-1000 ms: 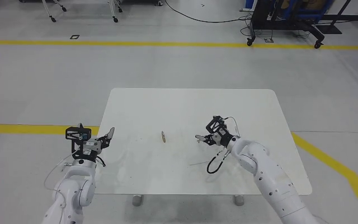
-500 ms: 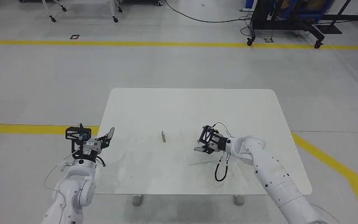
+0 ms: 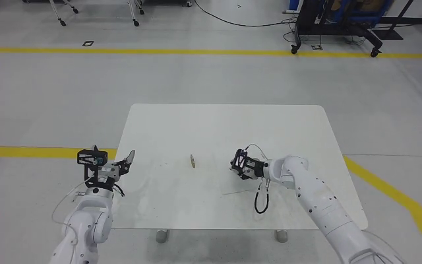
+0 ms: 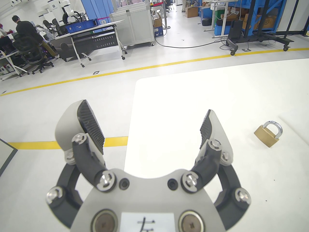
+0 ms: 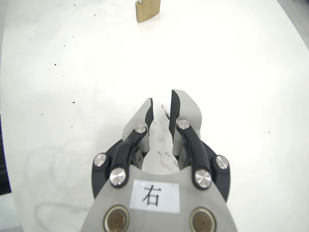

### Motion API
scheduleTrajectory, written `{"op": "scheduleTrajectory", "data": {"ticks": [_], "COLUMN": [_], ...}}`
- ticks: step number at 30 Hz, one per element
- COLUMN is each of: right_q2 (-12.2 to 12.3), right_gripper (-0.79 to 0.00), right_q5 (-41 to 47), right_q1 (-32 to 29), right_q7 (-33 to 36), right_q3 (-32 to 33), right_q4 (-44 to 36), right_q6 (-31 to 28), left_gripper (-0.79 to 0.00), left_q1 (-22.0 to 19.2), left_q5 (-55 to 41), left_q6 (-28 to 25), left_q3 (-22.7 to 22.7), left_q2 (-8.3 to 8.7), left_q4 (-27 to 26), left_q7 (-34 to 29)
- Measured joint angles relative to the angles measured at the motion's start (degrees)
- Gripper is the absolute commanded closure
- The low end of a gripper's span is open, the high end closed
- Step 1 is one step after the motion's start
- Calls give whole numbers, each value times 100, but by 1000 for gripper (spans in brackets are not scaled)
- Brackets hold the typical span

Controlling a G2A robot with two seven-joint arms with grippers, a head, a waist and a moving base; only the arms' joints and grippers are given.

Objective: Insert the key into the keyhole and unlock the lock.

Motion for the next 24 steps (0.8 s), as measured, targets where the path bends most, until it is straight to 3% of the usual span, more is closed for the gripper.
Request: {"op": "scheduleTrajectory", "data": {"ticks": [12,24], "right_q2": [84,86], "right_gripper": [0,0], "right_q5": [38,41], "right_q1": [-140,-146], "right_q7": [-271,-274], "right_q3": [260,269], "right_q4": [-353,-364], "right_q6": [394,399], "left_gripper": [-785,-785], "left_q1": [0,0], "left_q5": [0,0], "left_q6": [0,0], "left_q3": [0,0], "left_q2": [0,0], "left_q4": [0,0], "left_q7": [0,0]}}
